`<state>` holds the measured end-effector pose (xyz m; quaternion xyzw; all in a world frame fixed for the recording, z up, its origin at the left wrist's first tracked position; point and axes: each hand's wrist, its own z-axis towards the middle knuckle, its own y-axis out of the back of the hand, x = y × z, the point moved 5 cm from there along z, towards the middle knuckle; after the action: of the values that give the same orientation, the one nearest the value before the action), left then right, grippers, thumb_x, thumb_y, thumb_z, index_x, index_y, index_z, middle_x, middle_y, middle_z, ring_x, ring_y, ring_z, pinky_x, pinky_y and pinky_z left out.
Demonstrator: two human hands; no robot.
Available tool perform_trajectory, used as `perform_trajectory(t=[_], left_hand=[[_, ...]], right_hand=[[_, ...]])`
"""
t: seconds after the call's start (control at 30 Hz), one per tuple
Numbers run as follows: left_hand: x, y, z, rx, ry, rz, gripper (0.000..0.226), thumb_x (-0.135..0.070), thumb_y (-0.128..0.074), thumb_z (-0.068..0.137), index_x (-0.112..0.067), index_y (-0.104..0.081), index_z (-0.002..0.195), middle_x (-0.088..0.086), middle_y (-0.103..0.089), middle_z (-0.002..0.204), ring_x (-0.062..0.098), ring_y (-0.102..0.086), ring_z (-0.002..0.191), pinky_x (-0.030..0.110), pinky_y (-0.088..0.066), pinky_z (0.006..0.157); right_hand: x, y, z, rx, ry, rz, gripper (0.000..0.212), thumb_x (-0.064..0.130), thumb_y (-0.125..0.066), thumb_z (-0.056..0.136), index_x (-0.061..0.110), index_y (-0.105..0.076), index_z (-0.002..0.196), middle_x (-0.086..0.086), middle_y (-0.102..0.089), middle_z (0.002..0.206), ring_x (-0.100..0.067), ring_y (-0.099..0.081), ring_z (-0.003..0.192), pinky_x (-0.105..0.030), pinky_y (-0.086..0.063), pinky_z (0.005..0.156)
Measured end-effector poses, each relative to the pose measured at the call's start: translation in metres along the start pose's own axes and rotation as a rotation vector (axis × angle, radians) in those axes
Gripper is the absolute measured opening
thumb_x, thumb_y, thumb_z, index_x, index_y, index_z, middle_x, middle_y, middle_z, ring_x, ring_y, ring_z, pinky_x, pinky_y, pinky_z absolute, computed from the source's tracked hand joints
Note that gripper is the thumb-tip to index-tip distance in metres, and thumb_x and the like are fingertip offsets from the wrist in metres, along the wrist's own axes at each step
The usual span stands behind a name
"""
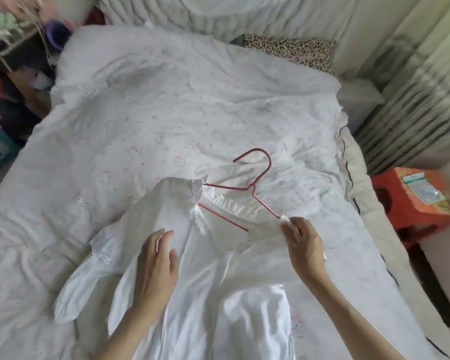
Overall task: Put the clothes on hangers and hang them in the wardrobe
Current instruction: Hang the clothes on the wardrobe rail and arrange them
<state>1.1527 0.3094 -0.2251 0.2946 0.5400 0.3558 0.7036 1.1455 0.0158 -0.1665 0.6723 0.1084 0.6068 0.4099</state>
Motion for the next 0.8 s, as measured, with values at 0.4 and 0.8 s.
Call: perform_trajectory(t=[0.4,0.8], left_hand=[[-0.257,0.088,0.014,0.111,-0.682,-0.070,0.040,-0.040,-0.037,0.092,-0.012,-0.062,0.104,0.003,-0.069,0.095,0.026,-0.066,0.086,0.029,-0.033,0.083],[-0.536,0.130,-0.183,0.312,-1.123,-0.507,0.030,-0.023,-0.043,0.097,-0.001,-0.063,0.090,0.023,-0.065,0.077,0.043,-0.060,0.078,0.043,-0.044,0.067]], right_hand=[[0.011,0.255,-0.153,-0.467,0.085,-0.008,0.008,0.011,-0.066,0.084,0.015,-0.060,0.081,0.006,-0.057,0.075,0.014,-0.050,0.074,-0.005,-0.035,0.064],[-0.040,0.493,-0.417,-1.074,-0.185,-0.238,0.008,0.012,-0.069,0.082,0.006,-0.072,0.084,0.001,-0.060,0.078,0.006,-0.054,0.068,-0.004,-0.036,0.060]])
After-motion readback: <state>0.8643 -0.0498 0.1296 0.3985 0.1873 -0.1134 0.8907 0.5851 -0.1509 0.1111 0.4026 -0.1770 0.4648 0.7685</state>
